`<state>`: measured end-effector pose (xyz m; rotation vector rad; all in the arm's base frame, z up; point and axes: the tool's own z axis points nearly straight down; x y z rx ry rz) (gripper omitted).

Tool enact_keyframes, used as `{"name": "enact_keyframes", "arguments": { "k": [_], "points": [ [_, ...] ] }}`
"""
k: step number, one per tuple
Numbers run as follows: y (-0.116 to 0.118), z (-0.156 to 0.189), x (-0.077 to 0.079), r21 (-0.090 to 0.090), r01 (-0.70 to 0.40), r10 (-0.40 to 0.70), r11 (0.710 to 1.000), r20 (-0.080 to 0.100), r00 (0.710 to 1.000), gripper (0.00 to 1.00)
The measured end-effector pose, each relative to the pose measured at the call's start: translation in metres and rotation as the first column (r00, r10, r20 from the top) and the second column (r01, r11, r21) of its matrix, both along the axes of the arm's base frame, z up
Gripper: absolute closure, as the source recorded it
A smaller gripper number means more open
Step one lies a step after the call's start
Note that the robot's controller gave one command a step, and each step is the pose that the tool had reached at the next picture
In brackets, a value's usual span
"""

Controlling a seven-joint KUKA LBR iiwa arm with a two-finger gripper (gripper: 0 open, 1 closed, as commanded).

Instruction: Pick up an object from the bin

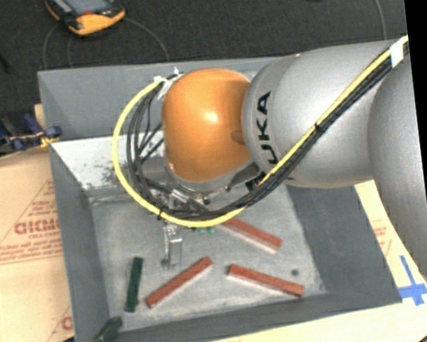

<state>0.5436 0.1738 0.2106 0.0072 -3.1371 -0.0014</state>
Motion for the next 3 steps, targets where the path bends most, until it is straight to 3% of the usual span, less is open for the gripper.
{"name": "enact_keyframes", "arguments": {
  "k": [1, 2, 3],
  "points": [
    [-0.001, 0.004, 0.002, 0.001, 0.004, -0.004, 1.0, 0.008, 1.0, 0.0],
    [-0.016, -0.04, -0.014, -0.001, -0.124, 0.124, 0.992, 0.01, 0.992, 0.0],
    [-0.057, -0.052, -0.053, -0.001, -0.288, 0.288, 0.958, 0.003, 0.958, 0.0]
  ]
}}
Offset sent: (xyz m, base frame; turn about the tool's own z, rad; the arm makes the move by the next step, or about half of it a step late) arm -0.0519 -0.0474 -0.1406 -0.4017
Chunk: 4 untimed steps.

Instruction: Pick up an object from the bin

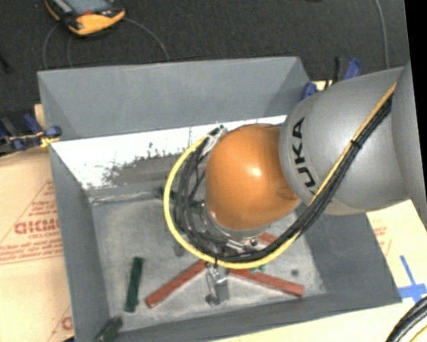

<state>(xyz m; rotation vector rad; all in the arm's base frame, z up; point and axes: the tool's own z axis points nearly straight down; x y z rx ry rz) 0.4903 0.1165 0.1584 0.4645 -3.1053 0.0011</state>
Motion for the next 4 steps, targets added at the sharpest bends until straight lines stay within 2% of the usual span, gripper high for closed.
{"name": "enact_keyframes", "arguments": {
  "k": [1, 2, 3, 4],
  "points": [
    [-0.001, -0.024, 0.03, 0.001, -0.023, 0.023, 1.0, 0.006, 1.0, 0.0],
    [-0.007, -0.078, 0.02, 0.003, 0.173, -0.173, 0.985, 0.005, 0.985, 0.0],
    [-0.004, -0.094, 0.017, 0.003, 0.053, -0.053, 0.999, 0.011, 0.999, 1.0],
    [-0.003, -0.093, 0.015, 0.002, 0.035, -0.035, 0.999, 0.007, 0.999, 1.0]
  ]
}}
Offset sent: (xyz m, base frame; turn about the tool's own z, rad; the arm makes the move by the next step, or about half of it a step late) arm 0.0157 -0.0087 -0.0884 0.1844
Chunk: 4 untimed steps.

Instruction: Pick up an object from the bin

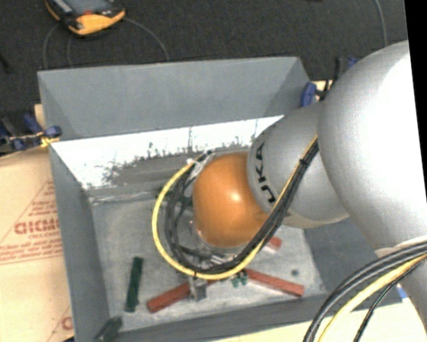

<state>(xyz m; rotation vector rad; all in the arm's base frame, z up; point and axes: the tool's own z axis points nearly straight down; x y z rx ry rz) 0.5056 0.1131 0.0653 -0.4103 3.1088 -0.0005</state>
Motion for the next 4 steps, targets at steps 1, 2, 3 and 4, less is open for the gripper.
{"name": "enact_keyframes", "arguments": {
  "k": [1, 2, 3, 4],
  "points": [
    [0.0, 0.001, 0.0, 0.0, -0.008, 0.008, 1.0, -0.002, 1.0, 1.0],
    [0.0, 0.006, 0.0, 0.0, 0.006, -0.006, 1.0, -0.006, 1.0, 1.0],
    [-0.001, 0.017, -0.001, -0.001, 0.005, -0.005, 1.0, -0.006, 1.0, 1.0],
    [-0.001, 0.03, -0.001, -0.002, 0.003, -0.003, 1.0, -0.007, 1.0, 1.0]
  ]
}}
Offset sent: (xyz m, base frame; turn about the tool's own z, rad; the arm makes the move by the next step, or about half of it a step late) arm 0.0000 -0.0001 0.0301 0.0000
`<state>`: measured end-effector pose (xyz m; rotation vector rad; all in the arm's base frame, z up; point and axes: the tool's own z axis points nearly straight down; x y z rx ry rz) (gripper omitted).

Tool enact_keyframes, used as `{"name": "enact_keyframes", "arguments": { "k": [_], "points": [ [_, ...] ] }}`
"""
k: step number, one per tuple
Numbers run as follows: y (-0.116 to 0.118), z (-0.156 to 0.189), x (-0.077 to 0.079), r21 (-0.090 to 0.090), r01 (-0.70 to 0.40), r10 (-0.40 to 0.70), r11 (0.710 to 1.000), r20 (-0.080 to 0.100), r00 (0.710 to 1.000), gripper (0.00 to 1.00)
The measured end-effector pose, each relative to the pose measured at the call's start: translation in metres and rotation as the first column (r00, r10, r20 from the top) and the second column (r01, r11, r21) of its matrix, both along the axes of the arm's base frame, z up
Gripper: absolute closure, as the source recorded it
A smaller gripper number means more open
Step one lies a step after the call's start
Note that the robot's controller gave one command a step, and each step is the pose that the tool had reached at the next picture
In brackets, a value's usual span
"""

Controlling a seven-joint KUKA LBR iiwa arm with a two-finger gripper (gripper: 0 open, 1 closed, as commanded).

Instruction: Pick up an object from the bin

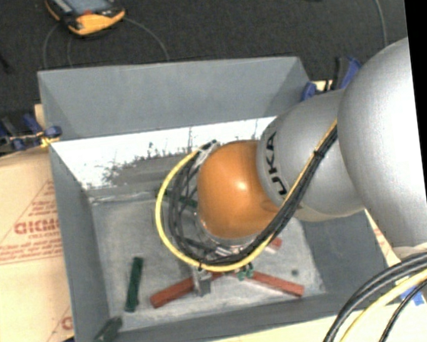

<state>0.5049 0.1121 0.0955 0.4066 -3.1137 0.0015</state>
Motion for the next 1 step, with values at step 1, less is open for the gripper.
{"name": "enact_keyframes", "arguments": {
  "k": [1],
  "points": [
    [-0.0002, 0.0145, 0.0005, 0.0, 0.002, -0.002, 1.0, 0.002, 1.0, 1.0]
  ]
}}
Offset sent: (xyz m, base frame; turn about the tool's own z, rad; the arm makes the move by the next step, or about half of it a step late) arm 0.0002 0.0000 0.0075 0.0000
